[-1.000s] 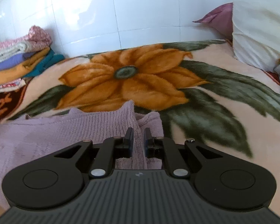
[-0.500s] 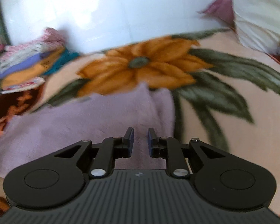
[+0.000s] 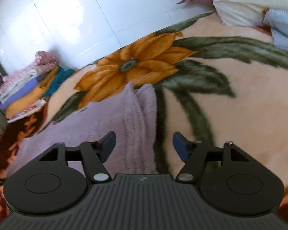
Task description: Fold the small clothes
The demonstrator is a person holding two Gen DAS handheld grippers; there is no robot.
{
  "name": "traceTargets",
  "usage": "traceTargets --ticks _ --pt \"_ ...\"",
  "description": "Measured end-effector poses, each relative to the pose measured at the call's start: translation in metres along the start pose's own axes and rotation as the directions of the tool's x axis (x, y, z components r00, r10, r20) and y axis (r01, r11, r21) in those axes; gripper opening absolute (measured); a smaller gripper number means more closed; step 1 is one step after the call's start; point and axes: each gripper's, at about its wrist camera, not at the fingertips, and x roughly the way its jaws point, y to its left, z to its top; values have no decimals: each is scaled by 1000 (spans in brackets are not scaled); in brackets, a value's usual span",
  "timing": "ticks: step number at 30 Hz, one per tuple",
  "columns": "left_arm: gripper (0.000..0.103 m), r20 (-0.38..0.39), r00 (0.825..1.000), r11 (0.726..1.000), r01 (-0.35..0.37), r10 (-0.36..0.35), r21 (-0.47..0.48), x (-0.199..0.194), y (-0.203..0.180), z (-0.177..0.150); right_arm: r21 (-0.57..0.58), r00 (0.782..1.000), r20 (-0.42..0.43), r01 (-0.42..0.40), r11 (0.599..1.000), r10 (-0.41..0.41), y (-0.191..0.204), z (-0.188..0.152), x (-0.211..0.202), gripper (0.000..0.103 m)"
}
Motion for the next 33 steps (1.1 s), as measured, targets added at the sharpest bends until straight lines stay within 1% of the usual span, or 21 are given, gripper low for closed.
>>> traceTargets --ticks 2,5,6,7,8,9,12,16,18,19,20,22,27,33 --pt "18 -10 1000 1000 0 0 -17 -3 0 -3 7 1000 -15 -27 1000 27 0 -2 0 76" --pt "19 -24 1000 999 -6 5 -38 -6 0 -10 0 999 -37 -34 999 34 1 -5 5 76" --pt "24 -27 1000 999 -8 7 -48 -6 0 -12 1 998 -46 -32 999 32 1 -6 7 76" --pt "32 -29 1000 998 -8 6 -55 -7 0 -14 6 998 -55 -33 999 33 0 -8 9 76" --pt "34 -29 1000 998 -4 2 -60 -8 0 -16 14 997 -66 -35 999 36 0 -9 11 76" --pt "34 -29 1000 999 -4 3 -53 -8 -2 -18 20 996 -75 -37 999 38 -2 -9 13 76" --pt "34 -32 999 999 -35 35 -8 -11 -9 -20 8 996 -87 -33 999 33 -2 -12 13 76" --pt "35 -36 999 999 -38 38 -7 -13 -13 -20 -14 995 -99 -28 1000 26 -2 -13 13 76" --pt "44 -37 999 999 -40 39 -13 -14 -15 -20 -8 993 -114 -41 999 40 -3 -13 15 76" --pt "50 -36 999 999 -42 41 -15 -14 -16 -20 -3 992 -119 -46 999 45 -4 -13 17 76" --pt "54 -32 998 999 -45 44 -15 -14 -17 -21 2 991 -124 -51 999 51 -5 -13 18 76" --pt "54 -31 998 999 -48 48 -10 -14 -20 -22 5 989 -135 -61 998 61 -5 -14 23 76" --pt "54 -54 997 999 -52 52 -13 -11 -28 -23 15 986 -142 -84 996 86 -2 -16 33 85" --pt "54 -57 997 998 -59 58 -9 -10 -35 -25 -10 983 -150 -113 993 111 6 -18 36 86"
